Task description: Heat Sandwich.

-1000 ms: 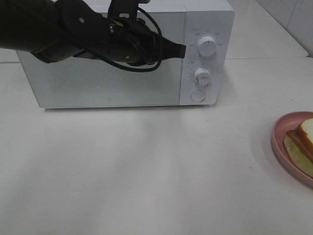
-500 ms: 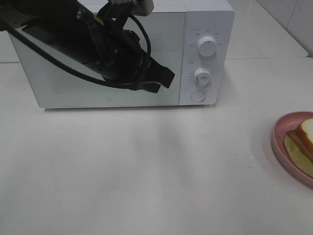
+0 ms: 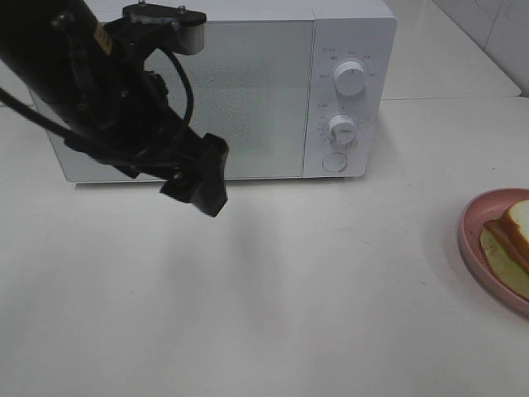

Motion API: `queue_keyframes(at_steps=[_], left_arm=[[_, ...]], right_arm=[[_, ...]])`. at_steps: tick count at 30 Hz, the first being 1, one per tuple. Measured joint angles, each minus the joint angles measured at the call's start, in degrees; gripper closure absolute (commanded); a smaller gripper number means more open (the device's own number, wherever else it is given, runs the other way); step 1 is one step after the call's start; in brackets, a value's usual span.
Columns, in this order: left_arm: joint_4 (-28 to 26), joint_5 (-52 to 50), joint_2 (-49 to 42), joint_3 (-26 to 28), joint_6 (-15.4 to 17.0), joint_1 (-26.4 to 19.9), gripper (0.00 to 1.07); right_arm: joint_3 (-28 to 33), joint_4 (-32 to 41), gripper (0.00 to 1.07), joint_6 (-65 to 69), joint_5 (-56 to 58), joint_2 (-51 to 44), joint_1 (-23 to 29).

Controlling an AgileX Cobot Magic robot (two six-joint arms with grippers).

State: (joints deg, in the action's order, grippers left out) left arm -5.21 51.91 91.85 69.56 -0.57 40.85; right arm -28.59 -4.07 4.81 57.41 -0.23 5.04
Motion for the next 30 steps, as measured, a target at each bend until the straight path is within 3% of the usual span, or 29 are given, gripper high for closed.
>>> queue_keyframes(at_steps=[8, 17, 21, 22, 25, 27, 28, 30], left_arm=[[5.21, 15.07, -1.26, 0.0, 5.39, 0.0, 0.08], [4.18, 17.07, -3.21, 0.0, 5.61, -1.32, 0.08], [1.78, 17.13, -6.13, -1.26, 4.47, -6.3, 0.08], [0.8, 17.13, -7.73, -2.75, 3.5, -10.2, 0.08], [0.0, 17.13, -9.57, -4.98, 2.35, -14.04, 0.08], [-0.52, 17.13, -13.24, -8.82, 1.78, -20.63, 0.08], [-0.52, 17.13, -13.24, -8.82, 1.78, -20.63, 0.08], [-0.52, 17.13, -15.76, -11.52, 1.55, -24.92, 0.08]], right_arm=[[0.0, 0.0, 0.32, 0.0, 0.0, 0.0, 0.0], [0.0, 0.0, 0.32, 0.0, 0.0, 0.0, 0.0], [0.0, 0.0, 0.32, 0.0, 0.0, 0.0, 0.0], [0.0, 0.0, 0.32, 0.0, 0.0, 0.0, 0.0], [0.0, 0.0, 0.32, 0.0, 0.0, 0.0, 0.0], [0.0, 0.0, 0.32, 0.0, 0.0, 0.0, 0.0], [0.0, 0.0, 0.32, 0.0, 0.0, 0.0, 0.0], [0.0, 0.0, 0.32, 0.0, 0.0, 0.0, 0.0]])
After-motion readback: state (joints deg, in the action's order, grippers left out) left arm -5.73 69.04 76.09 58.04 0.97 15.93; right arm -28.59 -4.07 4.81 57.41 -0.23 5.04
